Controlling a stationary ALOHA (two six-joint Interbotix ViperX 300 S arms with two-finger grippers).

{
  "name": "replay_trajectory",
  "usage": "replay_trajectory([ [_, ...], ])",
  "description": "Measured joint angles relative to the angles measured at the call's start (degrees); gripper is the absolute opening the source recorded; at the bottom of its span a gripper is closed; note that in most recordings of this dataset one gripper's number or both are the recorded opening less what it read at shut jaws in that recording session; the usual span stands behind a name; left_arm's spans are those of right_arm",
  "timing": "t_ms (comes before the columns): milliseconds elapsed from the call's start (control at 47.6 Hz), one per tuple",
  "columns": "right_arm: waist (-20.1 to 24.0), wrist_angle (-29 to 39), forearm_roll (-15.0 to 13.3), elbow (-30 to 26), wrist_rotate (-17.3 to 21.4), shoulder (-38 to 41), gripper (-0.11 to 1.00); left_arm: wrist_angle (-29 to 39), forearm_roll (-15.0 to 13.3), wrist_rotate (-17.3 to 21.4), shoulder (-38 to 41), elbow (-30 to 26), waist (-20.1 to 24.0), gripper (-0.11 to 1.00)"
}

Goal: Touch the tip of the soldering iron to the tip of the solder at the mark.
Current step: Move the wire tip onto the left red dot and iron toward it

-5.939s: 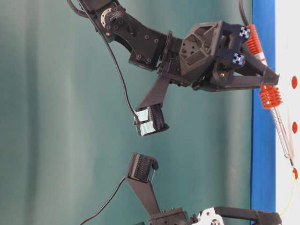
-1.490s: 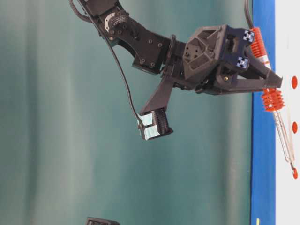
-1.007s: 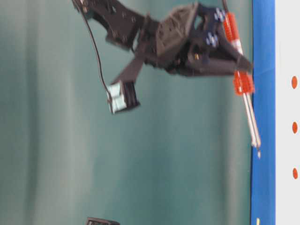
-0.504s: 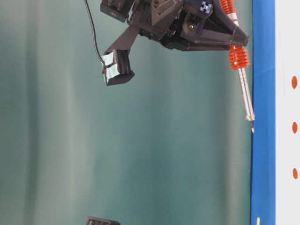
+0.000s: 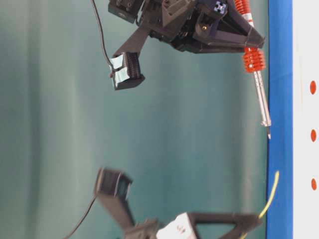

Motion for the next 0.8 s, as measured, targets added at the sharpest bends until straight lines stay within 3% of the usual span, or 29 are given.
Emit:
replay_trajectory([
  [336, -0.5, -0.1, -0.2, 1.1, 0.0, -0.1, 0.07, -0.3, 0.1, 0.9, 10.7, -7.5, -1.1, 0.01],
  [797, -0.6, -0.1, -0.2, 1.5, 0.1, 0.0, 0.07, 1.7, 0.1, 0.3, 12.6, -8.8, -1.1, 0.01],
])
